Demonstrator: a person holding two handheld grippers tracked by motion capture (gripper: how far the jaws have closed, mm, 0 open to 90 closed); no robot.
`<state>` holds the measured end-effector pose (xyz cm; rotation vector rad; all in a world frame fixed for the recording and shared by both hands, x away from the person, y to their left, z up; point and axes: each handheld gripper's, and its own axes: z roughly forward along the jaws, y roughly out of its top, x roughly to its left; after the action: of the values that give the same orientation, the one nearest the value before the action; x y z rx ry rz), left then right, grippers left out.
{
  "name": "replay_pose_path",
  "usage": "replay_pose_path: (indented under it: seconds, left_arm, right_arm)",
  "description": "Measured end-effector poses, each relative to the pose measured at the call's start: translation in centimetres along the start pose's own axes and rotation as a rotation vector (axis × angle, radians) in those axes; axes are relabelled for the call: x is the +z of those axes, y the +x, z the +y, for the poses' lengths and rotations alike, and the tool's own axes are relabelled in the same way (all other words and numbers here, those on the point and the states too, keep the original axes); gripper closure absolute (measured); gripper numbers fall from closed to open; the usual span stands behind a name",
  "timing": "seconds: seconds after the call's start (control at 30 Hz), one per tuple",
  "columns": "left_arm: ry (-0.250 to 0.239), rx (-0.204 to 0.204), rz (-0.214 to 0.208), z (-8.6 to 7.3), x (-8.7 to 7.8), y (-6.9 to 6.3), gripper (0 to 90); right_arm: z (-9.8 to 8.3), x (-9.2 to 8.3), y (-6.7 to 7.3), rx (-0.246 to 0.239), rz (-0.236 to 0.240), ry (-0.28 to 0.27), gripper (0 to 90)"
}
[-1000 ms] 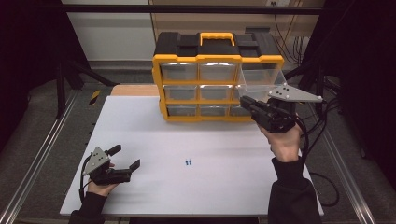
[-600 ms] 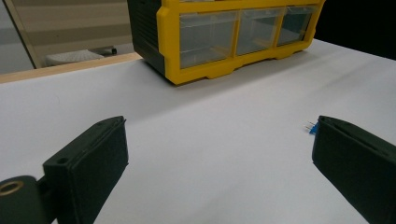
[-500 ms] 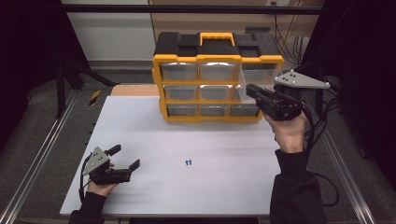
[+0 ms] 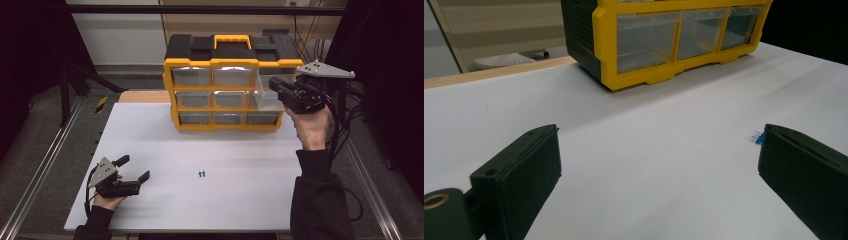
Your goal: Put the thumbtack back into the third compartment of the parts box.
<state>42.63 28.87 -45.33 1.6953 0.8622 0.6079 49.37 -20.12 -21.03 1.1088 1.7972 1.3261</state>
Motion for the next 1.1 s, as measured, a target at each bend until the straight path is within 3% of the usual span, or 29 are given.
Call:
replay_pose_path:
  seconds: [0.43,1.1]
  left_arm:
    - [0.0,-0.002,0.0,0.0,0.0,0.1,3.2]
    - [0.001,-0.001,0.0,0.0,0.0,0.1,3.2]
  right_arm:
    - [0.2,1.9,-1.8,0.023,-0.049,0.028,85.7]
    - [-0.7,3.5,-3.0,0.033,-0.099,0.116,85.4]
